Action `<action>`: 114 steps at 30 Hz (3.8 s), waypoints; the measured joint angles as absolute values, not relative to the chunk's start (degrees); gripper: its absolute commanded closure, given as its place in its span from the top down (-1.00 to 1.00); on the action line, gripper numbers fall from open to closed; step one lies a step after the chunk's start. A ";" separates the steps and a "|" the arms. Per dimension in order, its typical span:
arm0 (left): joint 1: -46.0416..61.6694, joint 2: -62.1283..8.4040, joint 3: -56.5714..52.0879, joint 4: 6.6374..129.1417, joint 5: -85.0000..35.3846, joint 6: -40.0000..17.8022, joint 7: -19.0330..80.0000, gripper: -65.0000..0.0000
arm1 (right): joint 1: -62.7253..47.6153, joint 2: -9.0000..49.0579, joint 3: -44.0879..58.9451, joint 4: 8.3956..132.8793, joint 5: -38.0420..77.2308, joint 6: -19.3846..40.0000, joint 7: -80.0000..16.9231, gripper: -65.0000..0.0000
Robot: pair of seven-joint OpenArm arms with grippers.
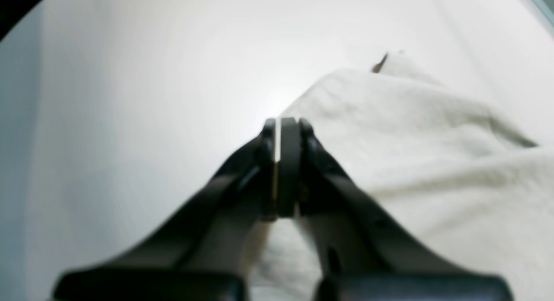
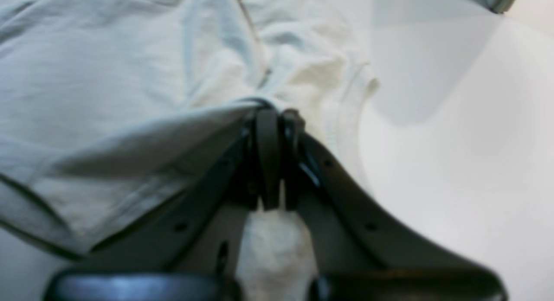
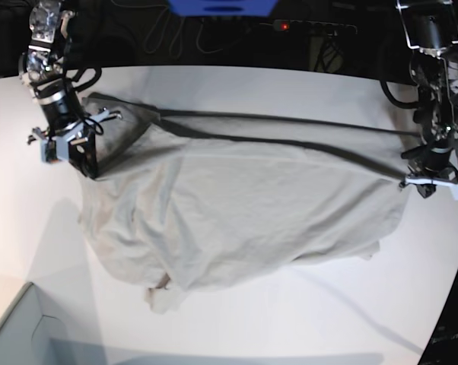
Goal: Layout the t-shirt on the table in an organized manner, then fold the t-shirt properly
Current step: 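Lay the shirt flat by drawing both grippers back across the table, then hold the shirt edge with both grippers and adjust it flat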
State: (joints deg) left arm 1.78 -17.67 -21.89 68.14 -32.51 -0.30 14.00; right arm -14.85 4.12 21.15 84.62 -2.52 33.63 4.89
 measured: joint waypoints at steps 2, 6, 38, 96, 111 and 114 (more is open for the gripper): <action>0.62 -17.96 -21.87 66.74 -32.49 -0.25 13.91 -0.99 | -11.77 5.15 21.15 83.09 -2.55 33.61 2.33 -1.00; -1.28 -18.04 -21.91 64.05 -32.47 -0.14 13.91 -0.99 | -7.97 5.85 21.04 81.54 -2.33 33.63 -0.10 -1.00; 2.76 -17.30 -23.94 57.36 -32.53 -0.45 12.08 0.11 | -17.43 3.77 25.04 86.35 -2.07 33.65 -6.15 -0.01; -9.67 -18.06 -17.63 49.58 -32.82 0.45 14.39 -1.00 | 5.91 9.50 11.81 67.77 -1.89 33.69 -18.24 0.07; -0.97 -17.91 -17.56 73.25 -32.88 0.32 14.35 -1.00 | 8.99 9.39 11.81 60.84 -2.07 33.69 -18.63 -0.67; -0.99 -18.00 -17.58 73.19 -32.88 0.32 14.33 -1.00 | 8.97 9.34 11.81 61.06 -2.07 33.69 -18.44 -1.00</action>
